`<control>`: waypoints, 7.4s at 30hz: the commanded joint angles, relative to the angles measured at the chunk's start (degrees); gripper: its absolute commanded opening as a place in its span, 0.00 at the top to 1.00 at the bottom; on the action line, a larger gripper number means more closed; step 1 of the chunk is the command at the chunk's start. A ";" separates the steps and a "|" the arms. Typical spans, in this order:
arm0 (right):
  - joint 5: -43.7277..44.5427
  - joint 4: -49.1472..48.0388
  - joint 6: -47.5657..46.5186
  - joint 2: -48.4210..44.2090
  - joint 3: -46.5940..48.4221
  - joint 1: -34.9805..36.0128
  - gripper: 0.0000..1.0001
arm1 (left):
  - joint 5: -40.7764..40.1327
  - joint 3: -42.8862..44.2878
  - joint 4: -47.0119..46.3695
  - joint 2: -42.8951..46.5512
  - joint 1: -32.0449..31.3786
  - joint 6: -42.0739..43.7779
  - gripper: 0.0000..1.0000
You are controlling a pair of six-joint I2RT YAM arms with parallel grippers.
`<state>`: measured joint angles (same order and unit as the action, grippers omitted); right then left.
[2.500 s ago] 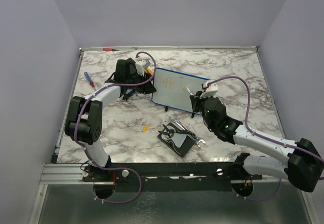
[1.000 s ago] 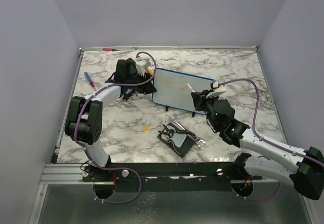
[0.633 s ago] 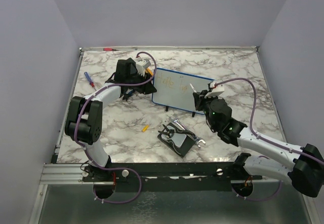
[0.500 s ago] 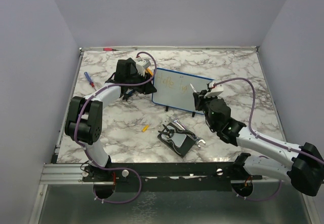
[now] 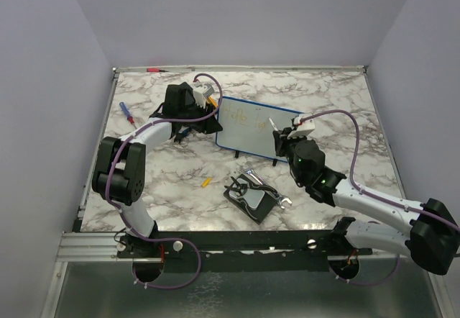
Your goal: Write a sentence on the whiteboard
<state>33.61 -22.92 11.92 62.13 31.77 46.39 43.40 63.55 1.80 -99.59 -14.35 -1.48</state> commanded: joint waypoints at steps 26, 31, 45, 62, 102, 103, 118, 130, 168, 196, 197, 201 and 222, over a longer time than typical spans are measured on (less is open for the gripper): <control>-0.24 5.04 6.83 0.79 -2.89 -0.25 1.00 | 0.01 0.90 -0.32 0.09 -0.74 0.42 0.63; 2.29 4.43 4.84 -1.75 -1.61 -0.25 1.00 | 0.02 0.93 -0.31 0.10 -0.79 0.42 0.63; 5.53 5.07 4.14 -3.13 -1.50 -0.26 1.00 | -0.09 0.87 -0.31 0.10 -0.77 0.42 0.63; 3.83 9.12 8.98 -3.46 -4.78 -0.25 1.00 | -0.20 0.87 -0.33 -0.08 -0.77 0.42 0.63; 3.76 3.83 7.11 -5.94 -4.39 -0.16 1.00 | -1.57 0.70 -0.22 0.36 -0.86 0.42 0.63; 4.06 3.43 7.10 -5.74 -4.49 -0.16 1.00 | -1.58 0.70 -0.22 0.35 -0.93 0.42 0.63; 9.42 7.49 10.67 -7.70 -5.55 -0.25 1.00 | -1.58 0.64 -0.22 0.45 -1.03 0.46 0.63; 5.00 7.12 7.45 -10.17 -6.56 -0.24 1.00 | -1.82 0.52 -0.22 0.63 -1.30 0.51 0.63; 7.22 5.10 6.95 -5.98 -5.86 -0.25 1.00 | -1.74 0.61 -0.24 0.70 -1.30 0.68 0.63; 9.64 10.39 10.76 -7.99 -6.73 -0.20 1.00 | -1.68 0.61 -0.14 0.84 -1.31 0.60 0.63; 9.57 10.23 10.58 -8.10 -6.64 -0.24 1.00 | -1.73 0.61 -0.14 0.88 -1.31 0.60 0.63; 7.10 8.84 8.81 -9.93 -6.99 -0.25 1.00 | -1.69 0.61 -0.13 0.96 -1.32 0.64 0.63; 12.05 7.20 5.00 -12.18 -6.46 -0.25 1.00 | -1.82 0.52 -0.13 0.91 -1.41 0.60 0.63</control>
<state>42.61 -13.65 19.03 49.21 24.36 46.37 41.85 63.55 1.83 -99.57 -15.25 -1.45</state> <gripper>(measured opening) 0.100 0.373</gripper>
